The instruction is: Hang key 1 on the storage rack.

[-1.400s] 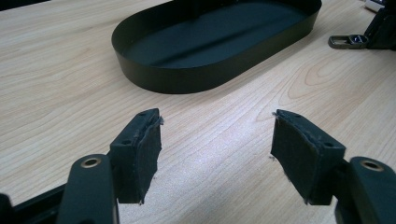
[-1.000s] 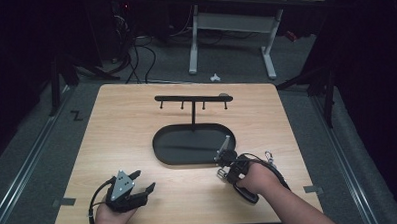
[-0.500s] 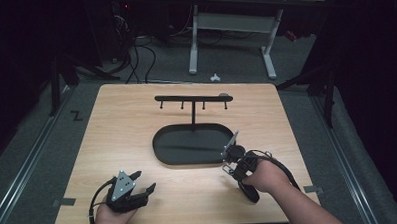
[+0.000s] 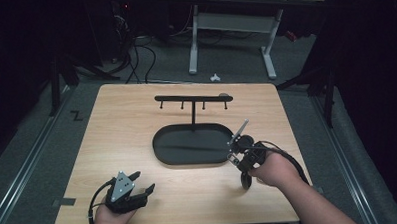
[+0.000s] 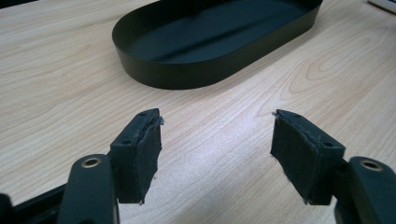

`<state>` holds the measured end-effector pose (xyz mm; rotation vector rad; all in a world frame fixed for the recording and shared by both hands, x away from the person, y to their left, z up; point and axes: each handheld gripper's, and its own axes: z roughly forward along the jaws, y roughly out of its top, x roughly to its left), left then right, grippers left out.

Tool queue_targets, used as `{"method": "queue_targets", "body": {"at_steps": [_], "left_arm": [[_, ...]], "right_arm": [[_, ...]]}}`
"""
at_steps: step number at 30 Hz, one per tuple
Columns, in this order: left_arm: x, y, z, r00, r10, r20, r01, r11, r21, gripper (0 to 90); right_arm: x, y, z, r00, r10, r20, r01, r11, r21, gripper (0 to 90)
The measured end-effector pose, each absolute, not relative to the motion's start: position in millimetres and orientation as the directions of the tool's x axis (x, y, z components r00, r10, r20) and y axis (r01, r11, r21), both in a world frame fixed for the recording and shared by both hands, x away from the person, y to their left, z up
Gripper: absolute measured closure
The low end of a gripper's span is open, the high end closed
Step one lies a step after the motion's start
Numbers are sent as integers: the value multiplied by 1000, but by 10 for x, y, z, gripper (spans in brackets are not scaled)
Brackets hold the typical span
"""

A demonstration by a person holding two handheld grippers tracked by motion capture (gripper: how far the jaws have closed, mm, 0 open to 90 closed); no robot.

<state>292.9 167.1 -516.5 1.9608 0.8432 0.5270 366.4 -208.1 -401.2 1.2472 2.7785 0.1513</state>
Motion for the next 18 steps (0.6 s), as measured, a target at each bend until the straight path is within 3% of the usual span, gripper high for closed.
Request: {"method": "queue_targets", "body": {"at_steps": [18], "left_arm": [[2811,1906,-5167,627,779,27,377,-333,864,338]], "right_arm": [[3785,-1936,-3743,-678,733,-45,715,673,191,802]]}}
